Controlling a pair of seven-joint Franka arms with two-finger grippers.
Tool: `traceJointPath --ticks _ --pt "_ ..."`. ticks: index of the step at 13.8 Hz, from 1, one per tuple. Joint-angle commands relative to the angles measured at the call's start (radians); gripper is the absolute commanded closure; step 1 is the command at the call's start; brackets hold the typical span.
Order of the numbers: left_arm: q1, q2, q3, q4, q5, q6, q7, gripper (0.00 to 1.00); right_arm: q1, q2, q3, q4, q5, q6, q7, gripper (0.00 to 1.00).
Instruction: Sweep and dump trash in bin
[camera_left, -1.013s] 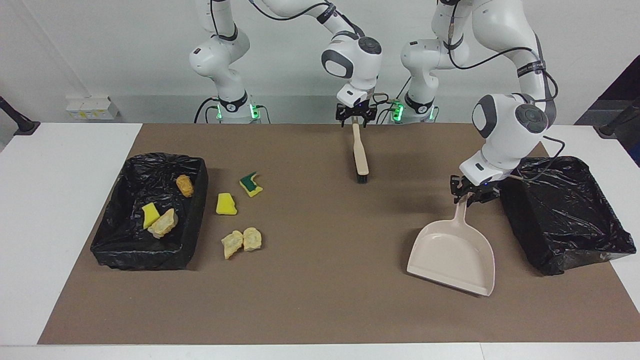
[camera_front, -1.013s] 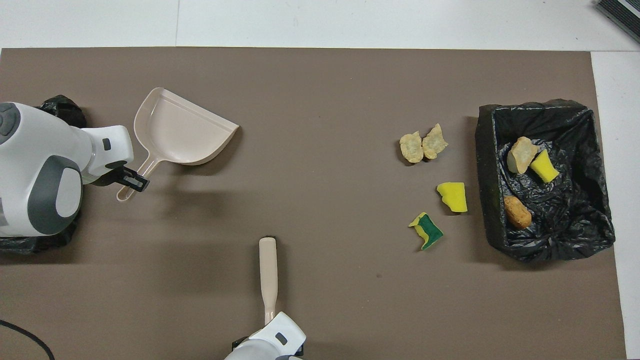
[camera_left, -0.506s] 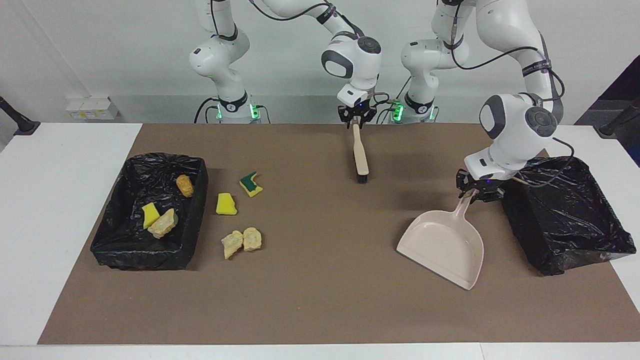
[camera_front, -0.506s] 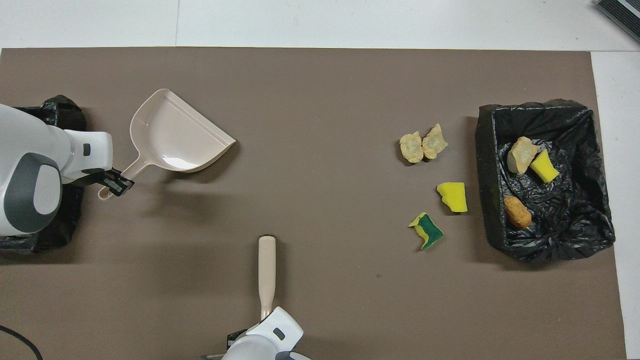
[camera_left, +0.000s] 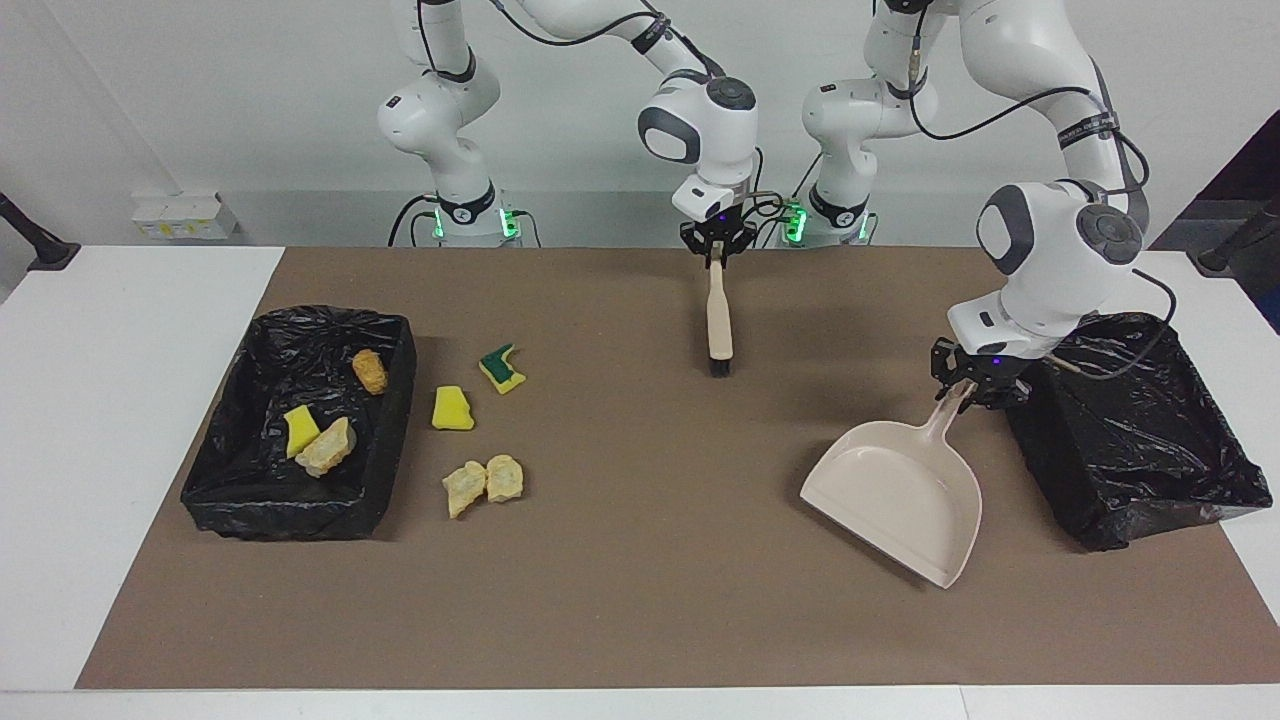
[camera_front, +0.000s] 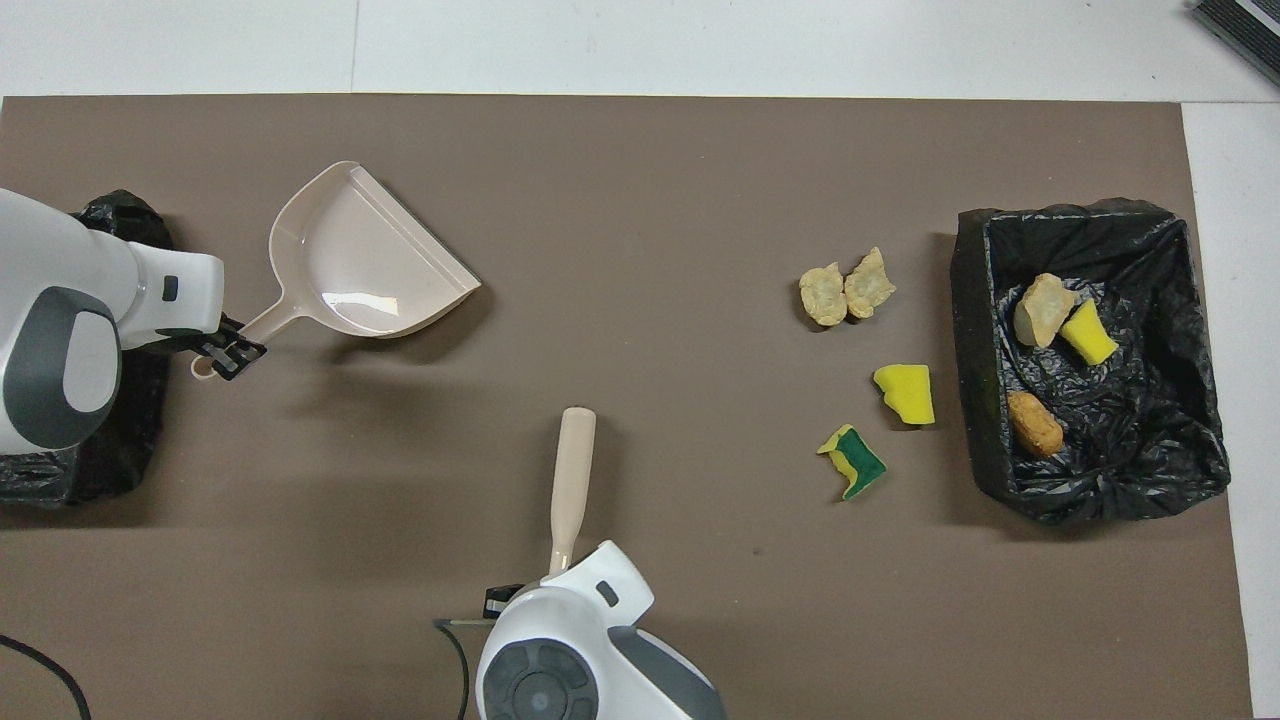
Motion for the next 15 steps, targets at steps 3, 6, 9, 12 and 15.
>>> traceJointPath --ticks 3,6,9,12,15 --pt "-0.041 0.007 -0.002 0.017 0.009 -0.023 0.164 1.00 -0.236 -0.207 0.008 -0.013 -0.016 -0.238 -0.160 1.00" --pt "-0.095 -0.005 -0.002 -0.006 0.011 -0.022 0.166 1.00 -0.354 -0.210 0.010 -0.014 -0.146 -0.317 -0.271 1.00" --pt "-0.104 -0.017 -0.005 -0.028 0.007 -0.034 0.209 1.00 -0.434 -0.223 0.010 -0.028 -0.168 -0.404 -0.369 1.00" --pt "-0.115 -0.031 -0.004 -0.046 0.007 -0.040 0.243 1.00 -0.563 -0.302 0.010 -0.103 -0.171 -0.423 -0.560 1.00" --pt "-0.148 -0.037 -0.005 -0.054 0.007 -0.043 0.241 1.00 -0.683 -0.379 0.010 -0.223 -0.171 -0.369 -0.748 1.00"
